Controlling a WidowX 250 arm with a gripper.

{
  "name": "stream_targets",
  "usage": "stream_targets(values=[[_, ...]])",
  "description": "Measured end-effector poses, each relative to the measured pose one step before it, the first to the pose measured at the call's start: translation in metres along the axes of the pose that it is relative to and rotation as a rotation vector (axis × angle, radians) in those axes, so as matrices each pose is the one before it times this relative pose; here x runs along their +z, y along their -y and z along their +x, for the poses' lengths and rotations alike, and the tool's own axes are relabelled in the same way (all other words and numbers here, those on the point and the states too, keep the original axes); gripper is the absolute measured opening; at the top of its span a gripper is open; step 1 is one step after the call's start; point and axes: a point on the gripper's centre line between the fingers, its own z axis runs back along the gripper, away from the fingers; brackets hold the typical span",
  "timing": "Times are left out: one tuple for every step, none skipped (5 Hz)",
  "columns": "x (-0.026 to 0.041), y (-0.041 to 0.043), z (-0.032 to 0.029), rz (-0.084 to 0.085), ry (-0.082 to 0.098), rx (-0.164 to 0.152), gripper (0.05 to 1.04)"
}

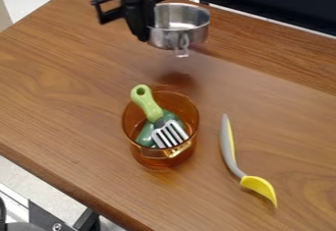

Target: Move the silver pot above the two objects

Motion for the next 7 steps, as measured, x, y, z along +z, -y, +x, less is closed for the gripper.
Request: stream_targets(values=[[-0.01207, 0.01486, -0.01207, -0.0154, -0.0315, -0.0138, 0.058], [-0.00411, 0.01758, -0.01218, -0.0283, 0.0119, -0.0032, 0.058], [-0.01566, 0.0142, -0.01461, -0.0105, -0.0296, 0.0101, 0.058], [-0.00391, 0.01712, -0.00855, -0.0314, 0.0587, -0.0147, 0.058], [-0.00697, 0.01924, -0.00963, -0.0012, 0.016, -0.0236, 0.058], [-0.0042, 0.00783, -0.00633, 0.0079, 0.0041, -0.0235, 0.058], [-0.00262, -0.00214, -0.0008, 0.0169, 0.0211, -0.0131, 0.058]])
